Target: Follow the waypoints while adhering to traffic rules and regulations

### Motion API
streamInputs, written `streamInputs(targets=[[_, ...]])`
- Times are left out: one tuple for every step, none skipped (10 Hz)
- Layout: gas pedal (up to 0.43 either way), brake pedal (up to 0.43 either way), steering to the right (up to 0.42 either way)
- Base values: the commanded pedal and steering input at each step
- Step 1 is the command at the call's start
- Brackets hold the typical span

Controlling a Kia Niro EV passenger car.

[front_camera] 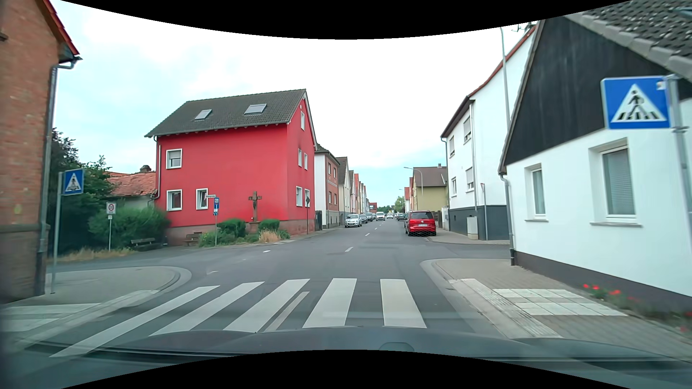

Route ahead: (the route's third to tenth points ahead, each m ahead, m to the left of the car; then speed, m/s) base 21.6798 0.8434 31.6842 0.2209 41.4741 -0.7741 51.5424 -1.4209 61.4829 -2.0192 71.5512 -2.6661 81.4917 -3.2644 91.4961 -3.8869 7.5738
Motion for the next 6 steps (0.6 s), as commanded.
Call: streamInputs(targets=[[0.008,0.000,0.010],[0.008,0.000,0.009],[0.008,0.000,0.009],[0.008,0.000,0.009],[0.008,0.000,0.009],[0.008,0.000,0.010]])
